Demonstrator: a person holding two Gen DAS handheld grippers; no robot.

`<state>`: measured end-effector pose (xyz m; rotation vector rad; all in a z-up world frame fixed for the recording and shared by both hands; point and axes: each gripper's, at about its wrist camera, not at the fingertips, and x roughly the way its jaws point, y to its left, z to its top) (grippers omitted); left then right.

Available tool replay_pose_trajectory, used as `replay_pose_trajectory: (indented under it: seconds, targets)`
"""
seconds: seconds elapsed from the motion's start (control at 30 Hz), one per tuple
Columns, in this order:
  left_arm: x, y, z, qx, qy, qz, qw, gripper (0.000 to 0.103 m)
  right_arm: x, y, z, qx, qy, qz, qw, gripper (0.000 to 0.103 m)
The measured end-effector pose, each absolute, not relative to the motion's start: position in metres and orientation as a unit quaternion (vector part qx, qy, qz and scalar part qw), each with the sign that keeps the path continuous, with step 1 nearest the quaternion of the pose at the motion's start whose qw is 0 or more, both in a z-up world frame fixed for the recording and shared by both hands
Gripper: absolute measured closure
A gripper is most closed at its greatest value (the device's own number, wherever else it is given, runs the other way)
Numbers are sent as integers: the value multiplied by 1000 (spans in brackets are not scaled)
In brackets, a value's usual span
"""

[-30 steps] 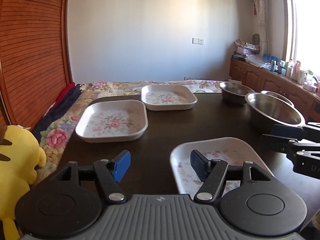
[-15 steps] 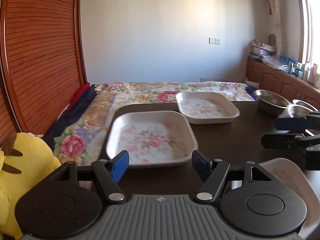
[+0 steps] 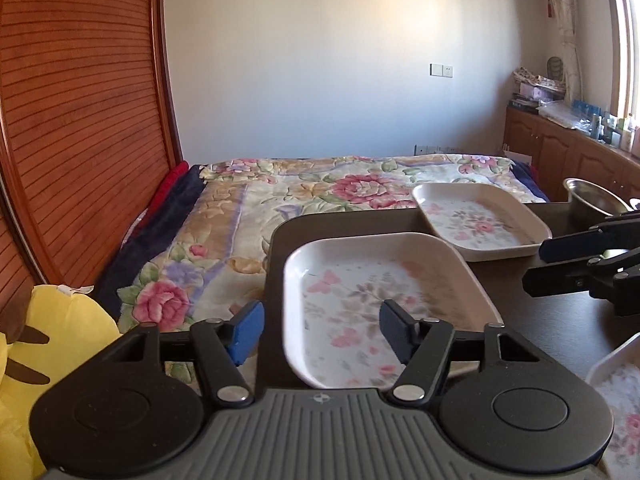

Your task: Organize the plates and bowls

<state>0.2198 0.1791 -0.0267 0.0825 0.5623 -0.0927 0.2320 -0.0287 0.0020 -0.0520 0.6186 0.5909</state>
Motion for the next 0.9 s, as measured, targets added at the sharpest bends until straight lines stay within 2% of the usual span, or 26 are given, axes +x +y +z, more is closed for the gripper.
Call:
replay_pose_trajectory:
  seconds: [0.2, 0.53, 0.73, 0.9]
  targets:
    - [241, 189, -37, 29, 295, -50, 954, 51, 256, -14, -9, -12, 334, 286, 898, 68]
    - [253, 193, -48, 21, 309, -51, 949, 71, 267, -2, -22, -17, 360, 288, 887, 73]
    - [253, 196, -49, 17, 307, -53, 950, 83, 269, 0, -24, -20, 366, 288, 884, 82]
    - [251, 197, -50, 17, 306, -52, 950, 85, 270, 1, -26, -22, 368, 288, 884, 83]
